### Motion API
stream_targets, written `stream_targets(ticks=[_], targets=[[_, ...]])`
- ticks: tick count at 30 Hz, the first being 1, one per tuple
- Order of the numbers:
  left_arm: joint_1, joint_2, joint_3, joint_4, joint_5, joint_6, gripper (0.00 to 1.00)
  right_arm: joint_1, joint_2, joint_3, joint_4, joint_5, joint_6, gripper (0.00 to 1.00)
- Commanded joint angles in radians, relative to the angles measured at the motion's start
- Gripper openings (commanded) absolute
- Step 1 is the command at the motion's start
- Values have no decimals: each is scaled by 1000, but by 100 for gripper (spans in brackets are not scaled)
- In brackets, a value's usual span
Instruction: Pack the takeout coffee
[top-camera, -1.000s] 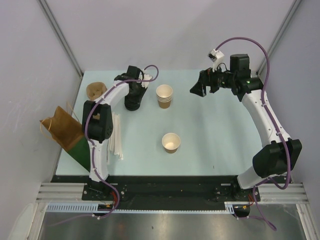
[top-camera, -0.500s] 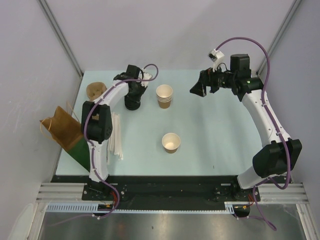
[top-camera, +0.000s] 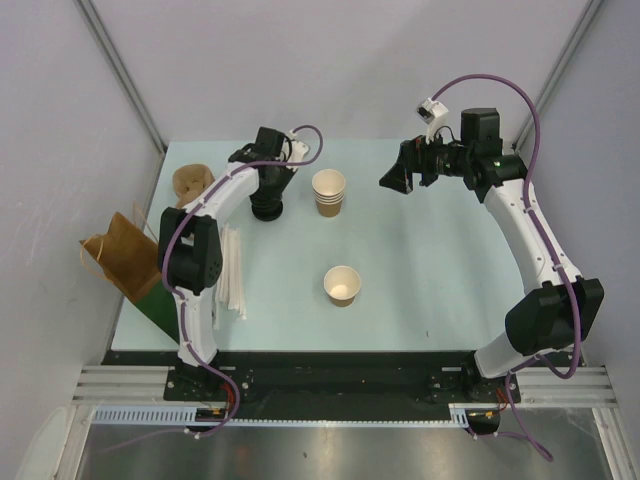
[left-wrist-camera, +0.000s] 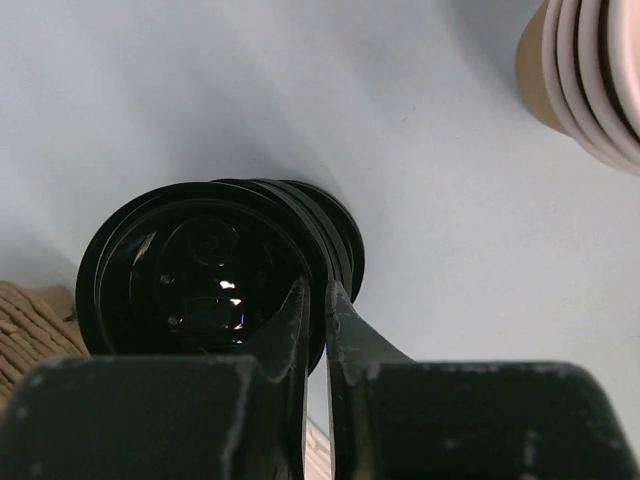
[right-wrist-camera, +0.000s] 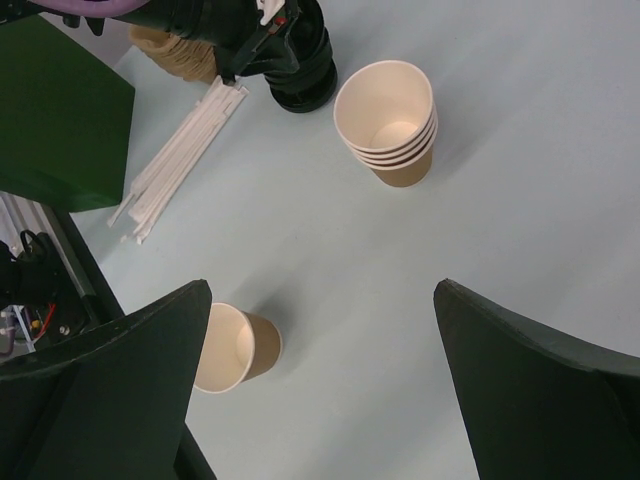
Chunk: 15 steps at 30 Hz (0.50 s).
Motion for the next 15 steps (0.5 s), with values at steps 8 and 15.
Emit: stream_targets(ticks=[8,15], targets=[[-15,-82,-84,79,-119,93,16,-6,2,22,32,-26,22,100],[-16,-95,-95,89,-109,102,28,-7,0,20,31,-29,24,100]])
